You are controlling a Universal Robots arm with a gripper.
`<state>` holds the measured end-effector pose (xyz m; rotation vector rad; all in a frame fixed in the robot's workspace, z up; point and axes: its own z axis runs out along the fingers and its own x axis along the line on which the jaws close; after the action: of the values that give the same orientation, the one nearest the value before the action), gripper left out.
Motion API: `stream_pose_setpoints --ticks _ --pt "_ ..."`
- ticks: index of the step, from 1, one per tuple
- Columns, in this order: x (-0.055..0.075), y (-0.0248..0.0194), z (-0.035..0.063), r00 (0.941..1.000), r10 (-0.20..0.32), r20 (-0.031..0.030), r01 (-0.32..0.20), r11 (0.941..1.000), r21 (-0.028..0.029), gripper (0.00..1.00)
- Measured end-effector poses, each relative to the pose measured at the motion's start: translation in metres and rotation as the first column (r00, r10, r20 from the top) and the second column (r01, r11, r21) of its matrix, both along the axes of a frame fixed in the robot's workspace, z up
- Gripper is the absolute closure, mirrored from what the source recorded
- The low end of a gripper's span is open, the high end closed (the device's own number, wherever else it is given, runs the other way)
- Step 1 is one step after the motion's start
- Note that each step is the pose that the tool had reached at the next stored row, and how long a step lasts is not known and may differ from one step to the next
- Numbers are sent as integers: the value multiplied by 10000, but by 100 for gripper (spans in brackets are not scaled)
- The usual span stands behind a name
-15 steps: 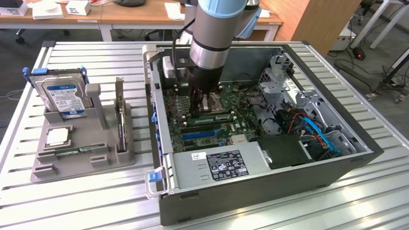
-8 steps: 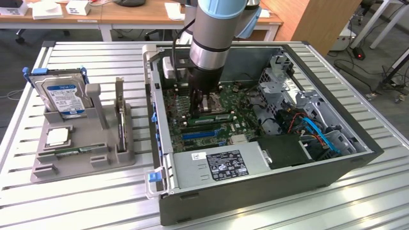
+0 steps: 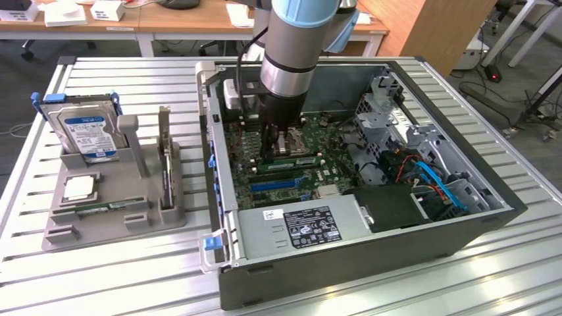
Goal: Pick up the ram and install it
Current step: 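Insert the ram into the slot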
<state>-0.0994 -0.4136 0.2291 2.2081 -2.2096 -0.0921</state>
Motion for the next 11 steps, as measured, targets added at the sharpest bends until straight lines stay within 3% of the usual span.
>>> stream_pose_setpoints --ticks 11 --pt "0 0 -21 10000 0 0 0 10000 0 76"
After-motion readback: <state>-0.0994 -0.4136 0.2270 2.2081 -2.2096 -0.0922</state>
